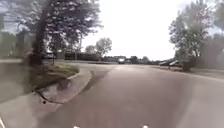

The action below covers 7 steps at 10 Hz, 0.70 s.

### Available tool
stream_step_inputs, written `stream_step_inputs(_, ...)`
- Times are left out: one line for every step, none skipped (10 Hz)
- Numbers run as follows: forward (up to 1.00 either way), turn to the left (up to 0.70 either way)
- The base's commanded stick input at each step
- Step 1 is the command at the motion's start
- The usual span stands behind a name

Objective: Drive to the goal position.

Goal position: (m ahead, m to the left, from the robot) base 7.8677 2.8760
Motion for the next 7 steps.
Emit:
stream_step_inputs(1.00,0.03)
stream_step_inputs(1.00,0.03)
stream_step_inputs(1.00,0.03)
stream_step_inputs(1.00,0.03)
stream_step_inputs(1.00,0.03)
stream_step_inputs(1.00,0.03)
stream_step_inputs(1.00,0.03)
